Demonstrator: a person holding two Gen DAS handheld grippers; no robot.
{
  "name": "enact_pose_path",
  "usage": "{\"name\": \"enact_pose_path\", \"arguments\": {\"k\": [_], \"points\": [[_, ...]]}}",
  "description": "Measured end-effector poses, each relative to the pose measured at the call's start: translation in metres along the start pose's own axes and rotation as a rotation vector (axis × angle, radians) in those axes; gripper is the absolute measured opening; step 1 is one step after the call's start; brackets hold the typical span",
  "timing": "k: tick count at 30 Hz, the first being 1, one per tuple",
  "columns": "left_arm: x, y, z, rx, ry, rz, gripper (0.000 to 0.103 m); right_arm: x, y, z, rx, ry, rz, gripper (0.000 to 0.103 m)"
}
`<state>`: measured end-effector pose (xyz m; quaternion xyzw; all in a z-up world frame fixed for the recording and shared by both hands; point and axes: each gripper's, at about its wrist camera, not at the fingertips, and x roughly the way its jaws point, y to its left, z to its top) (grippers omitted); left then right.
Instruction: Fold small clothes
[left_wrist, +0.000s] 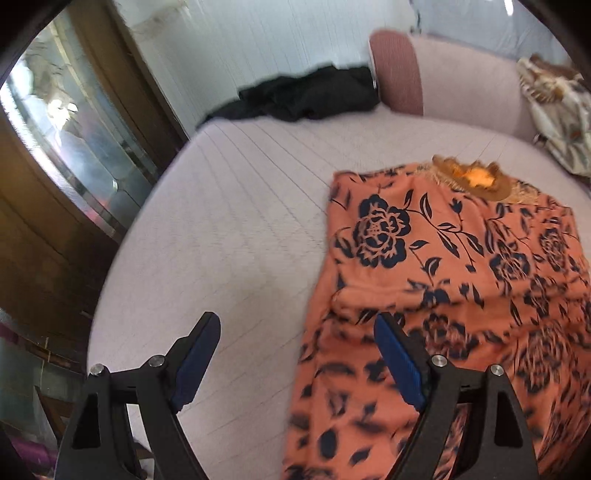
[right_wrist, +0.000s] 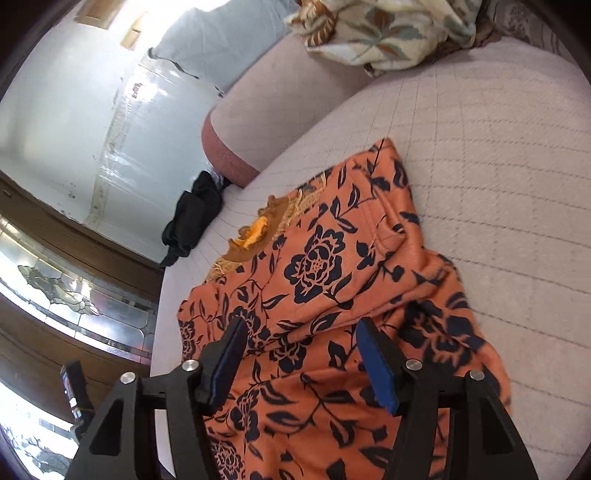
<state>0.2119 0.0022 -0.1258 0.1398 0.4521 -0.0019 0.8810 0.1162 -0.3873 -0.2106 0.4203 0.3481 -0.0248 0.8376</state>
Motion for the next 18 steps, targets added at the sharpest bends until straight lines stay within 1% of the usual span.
{"name": "enact_pose_path", "arguments": {"k": [2,4,7,9,11,15,18], "points": [[-0.019,0.017,-0.018,-0.010,-0.058,0.014,0.086,-0.019,0.003,-0.008,-0.039,-0.037,0.001,0.065],[-0.029,0.028,-0.026,-0.027,-0.091,0.016,0.086,-0.038,0.004,-0.018,-0.065,-0.062,0.014,0.065],[-0.044,0.046,-0.052,-0.070,-0.112,0.010,0.087,-0.065,0.004,-0.039,-0.103,-0.076,0.036,0.066],[-0.046,0.054,-0.072,-0.107,-0.098,-0.019,0.089,-0.072,0.005,-0.052,-0.131,-0.068,0.027,0.066],[-0.042,0.056,-0.087,-0.117,-0.071,-0.043,0.090,-0.077,0.005,-0.065,-0.154,-0.048,0.014,0.066],[-0.038,0.044,-0.115,-0.104,-0.045,-0.062,0.090,-0.082,0.003,-0.089,-0.174,-0.003,0.007,0.066],[-0.035,0.034,-0.126,-0.116,-0.036,-0.117,0.090,-0.082,0.006,-0.103,-0.196,0.013,0.001,0.066]]}}
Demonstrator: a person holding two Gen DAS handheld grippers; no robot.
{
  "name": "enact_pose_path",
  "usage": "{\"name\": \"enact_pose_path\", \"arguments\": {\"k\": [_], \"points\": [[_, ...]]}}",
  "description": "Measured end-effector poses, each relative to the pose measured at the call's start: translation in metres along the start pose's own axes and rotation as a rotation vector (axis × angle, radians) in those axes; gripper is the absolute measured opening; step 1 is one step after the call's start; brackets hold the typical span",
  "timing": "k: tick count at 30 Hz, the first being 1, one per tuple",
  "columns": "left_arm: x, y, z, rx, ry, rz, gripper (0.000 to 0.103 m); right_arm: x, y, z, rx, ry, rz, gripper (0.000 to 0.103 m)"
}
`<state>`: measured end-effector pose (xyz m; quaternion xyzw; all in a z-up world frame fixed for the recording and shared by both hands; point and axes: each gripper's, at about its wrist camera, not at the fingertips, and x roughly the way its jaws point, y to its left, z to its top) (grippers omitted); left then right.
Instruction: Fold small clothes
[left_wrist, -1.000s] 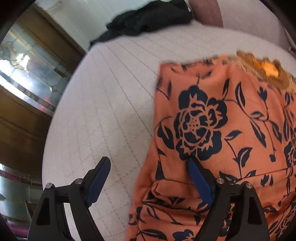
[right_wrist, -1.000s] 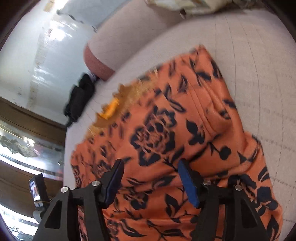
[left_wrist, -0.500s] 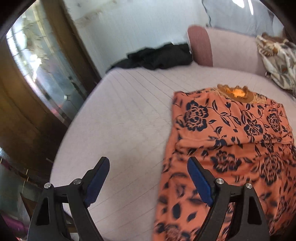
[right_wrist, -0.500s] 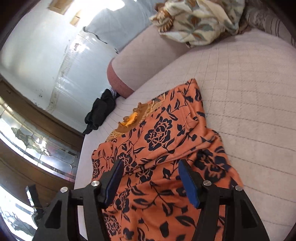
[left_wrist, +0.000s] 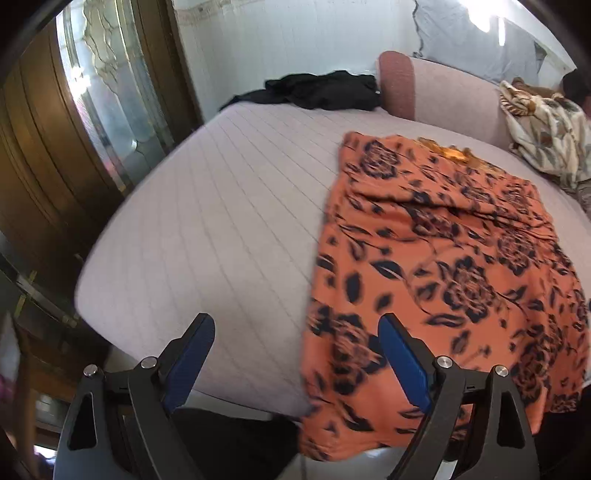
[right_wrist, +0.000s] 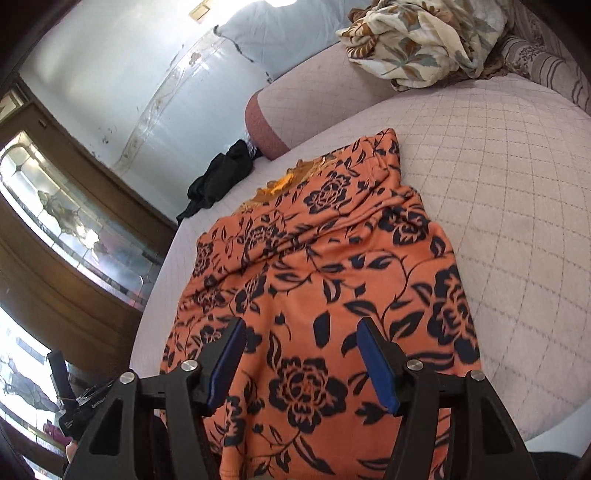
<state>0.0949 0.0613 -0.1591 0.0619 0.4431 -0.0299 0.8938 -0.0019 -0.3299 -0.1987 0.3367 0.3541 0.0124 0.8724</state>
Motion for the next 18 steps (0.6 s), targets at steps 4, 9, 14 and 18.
{"name": "enact_pose_path", "arguments": {"k": [4,9,14,18], "points": [[0.011,-0.020,0.009,0.025,-0.017,-0.025,0.090,0.003,0.004,-0.008,0.001,0.020,0.003,0.066],[0.035,-0.022,0.041,-0.066,-0.096,0.015,0.090,0.017,0.007,-0.006,0.023,0.048,0.003,0.066],[0.081,-0.010,0.076,-0.223,-0.115,0.133,0.090,0.055,0.032,0.013,-0.004,0.110,0.012,0.066],[0.106,0.008,0.073,-0.328,-0.015,0.156,0.090,0.105,0.080,0.047,-0.066,0.140,0.049,0.065]]}}
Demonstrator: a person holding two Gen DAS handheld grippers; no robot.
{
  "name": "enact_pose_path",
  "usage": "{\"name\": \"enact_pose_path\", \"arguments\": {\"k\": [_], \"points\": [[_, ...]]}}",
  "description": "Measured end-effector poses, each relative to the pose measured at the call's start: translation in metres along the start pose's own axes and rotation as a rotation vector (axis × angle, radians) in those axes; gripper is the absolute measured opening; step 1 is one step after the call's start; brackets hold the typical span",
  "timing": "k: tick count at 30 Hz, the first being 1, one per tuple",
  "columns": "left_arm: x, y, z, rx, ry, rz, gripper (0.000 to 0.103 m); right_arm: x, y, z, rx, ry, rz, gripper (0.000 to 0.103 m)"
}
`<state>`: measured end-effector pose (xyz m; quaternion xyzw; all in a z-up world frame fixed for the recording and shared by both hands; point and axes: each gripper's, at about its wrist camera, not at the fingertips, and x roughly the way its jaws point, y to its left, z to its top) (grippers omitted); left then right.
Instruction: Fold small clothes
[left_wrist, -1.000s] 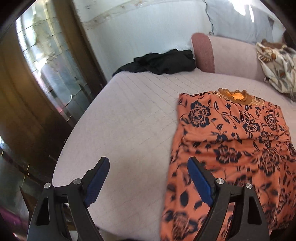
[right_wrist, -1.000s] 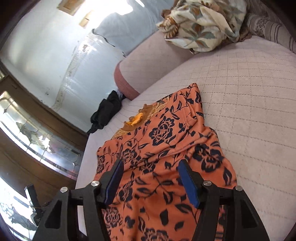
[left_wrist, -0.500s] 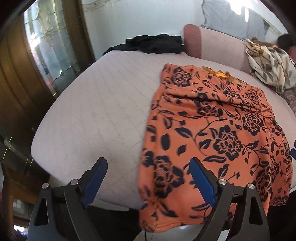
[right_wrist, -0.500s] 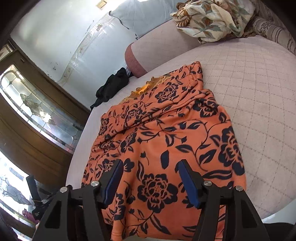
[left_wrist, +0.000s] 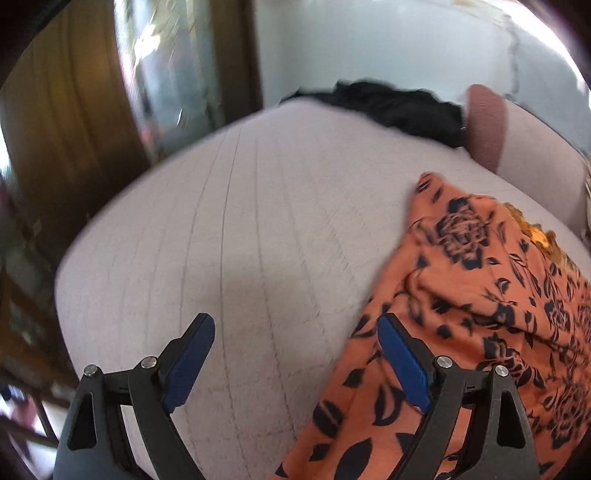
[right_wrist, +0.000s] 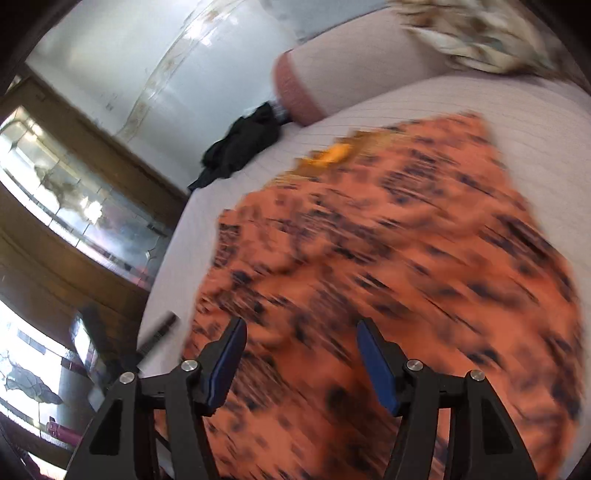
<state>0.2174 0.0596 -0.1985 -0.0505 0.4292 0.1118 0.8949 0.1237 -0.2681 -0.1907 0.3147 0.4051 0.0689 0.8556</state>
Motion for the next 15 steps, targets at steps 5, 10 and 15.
{"name": "enact_pose_path", "arguments": {"k": [5,10,15], "points": [[0.001,0.003,0.003,0.004,-0.029,0.072,0.090,0.088,0.061,0.054,-0.073,0.052,0.021,0.064],[-0.001,0.018,0.013,-0.039,-0.025,0.053,0.090,0.166,0.091,0.090,-0.010,0.083,0.090,0.064],[0.004,0.027,0.019,-0.092,-0.011,0.039,0.090,0.248,0.084,0.111,0.119,0.153,0.071,0.065]]}}
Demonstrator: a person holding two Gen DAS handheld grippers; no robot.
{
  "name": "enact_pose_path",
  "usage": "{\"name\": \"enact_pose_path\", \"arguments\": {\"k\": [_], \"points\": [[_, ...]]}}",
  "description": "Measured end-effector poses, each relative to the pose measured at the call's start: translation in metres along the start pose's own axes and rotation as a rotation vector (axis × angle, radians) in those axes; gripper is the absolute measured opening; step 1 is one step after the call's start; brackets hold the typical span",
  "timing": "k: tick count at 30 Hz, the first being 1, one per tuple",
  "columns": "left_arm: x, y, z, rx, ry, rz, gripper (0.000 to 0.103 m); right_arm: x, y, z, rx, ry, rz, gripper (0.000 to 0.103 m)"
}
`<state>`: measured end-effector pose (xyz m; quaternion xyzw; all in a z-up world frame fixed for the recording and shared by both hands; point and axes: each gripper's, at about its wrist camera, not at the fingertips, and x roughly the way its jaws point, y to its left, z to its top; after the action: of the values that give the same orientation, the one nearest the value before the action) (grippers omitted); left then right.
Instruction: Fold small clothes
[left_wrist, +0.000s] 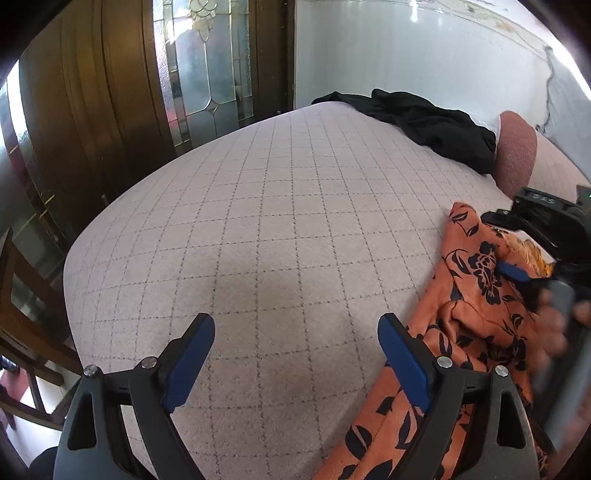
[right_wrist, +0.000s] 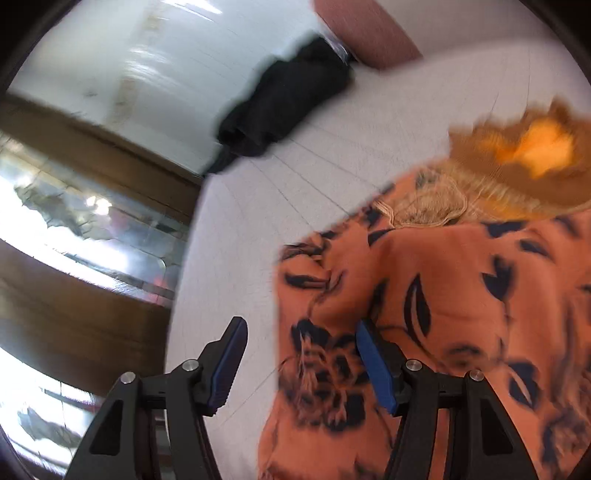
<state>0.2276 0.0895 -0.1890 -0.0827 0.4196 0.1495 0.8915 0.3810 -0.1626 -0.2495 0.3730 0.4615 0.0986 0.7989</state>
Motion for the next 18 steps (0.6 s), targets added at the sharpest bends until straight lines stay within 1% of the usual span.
{"name": "enact_pose_path", "arguments": {"k": [1,2,3,4,5,6,8,9,11,13,16,18], "points": [[0.001,0.000,0.001,0.003,0.005,-0.002,0.090,0.007,-0.004,0.005,0.023,-0.024,0.001,0.065],[0.002,-0.001,0.001,0.009,0.009,-0.003,0.090,0.008,-0.004,0.011,0.029,-0.071,0.011,0.065],[0.003,-0.002,0.001,0.014,0.011,-0.002,0.090,0.006,-0.003,0.016,0.029,-0.104,-0.001,0.065],[0.002,-0.002,0.001,0.018,0.011,0.000,0.090,0.005,-0.003,0.021,0.039,-0.120,-0.015,0.065],[0.001,-0.001,0.000,0.019,0.011,0.002,0.090,0.002,-0.004,0.024,0.061,-0.127,-0.009,0.065],[0.000,-0.001,0.000,0.014,0.011,0.003,0.090,-0.005,-0.005,0.026,0.080,-0.139,0.018,0.065],[-0.003,0.002,0.000,0.002,0.007,-0.003,0.090,-0.024,-0.005,0.023,0.065,-0.172,0.057,0.065],[-0.004,0.002,0.000,0.002,0.002,-0.001,0.090,-0.034,-0.006,0.019,0.046,-0.176,0.057,0.065],[-0.006,0.000,-0.002,0.015,-0.003,0.003,0.090,-0.056,-0.014,0.008,0.012,-0.183,0.010,0.065],[-0.006,-0.002,-0.004,0.034,0.001,0.000,0.090,-0.083,-0.034,0.002,0.003,-0.213,-0.034,0.065],[-0.006,-0.008,-0.009,0.066,0.009,0.003,0.090,-0.133,-0.080,-0.006,0.050,-0.278,-0.113,0.065],[-0.005,-0.010,-0.010,0.076,0.010,0.008,0.090,-0.166,-0.117,-0.011,0.101,-0.316,-0.186,0.065]]}}
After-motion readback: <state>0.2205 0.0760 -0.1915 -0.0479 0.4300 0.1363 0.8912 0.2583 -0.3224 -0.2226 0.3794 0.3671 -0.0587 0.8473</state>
